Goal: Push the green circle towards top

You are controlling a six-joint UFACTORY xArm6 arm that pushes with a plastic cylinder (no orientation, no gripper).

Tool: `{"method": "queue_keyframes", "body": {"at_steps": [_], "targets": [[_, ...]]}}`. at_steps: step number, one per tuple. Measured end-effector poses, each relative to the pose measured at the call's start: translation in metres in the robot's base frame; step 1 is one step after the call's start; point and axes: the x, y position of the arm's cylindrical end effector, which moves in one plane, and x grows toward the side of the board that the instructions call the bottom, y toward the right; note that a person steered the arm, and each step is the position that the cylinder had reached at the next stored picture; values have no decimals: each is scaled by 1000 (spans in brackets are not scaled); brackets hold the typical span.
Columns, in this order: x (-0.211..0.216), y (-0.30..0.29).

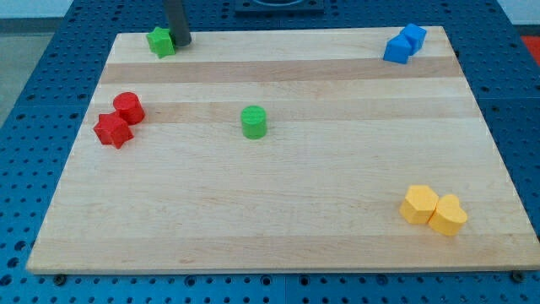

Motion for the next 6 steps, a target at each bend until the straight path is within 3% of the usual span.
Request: {"method": "queue_keyframes", "body": {"at_steps": [2, 6], "targets": [[9, -4], [180, 198]]}}
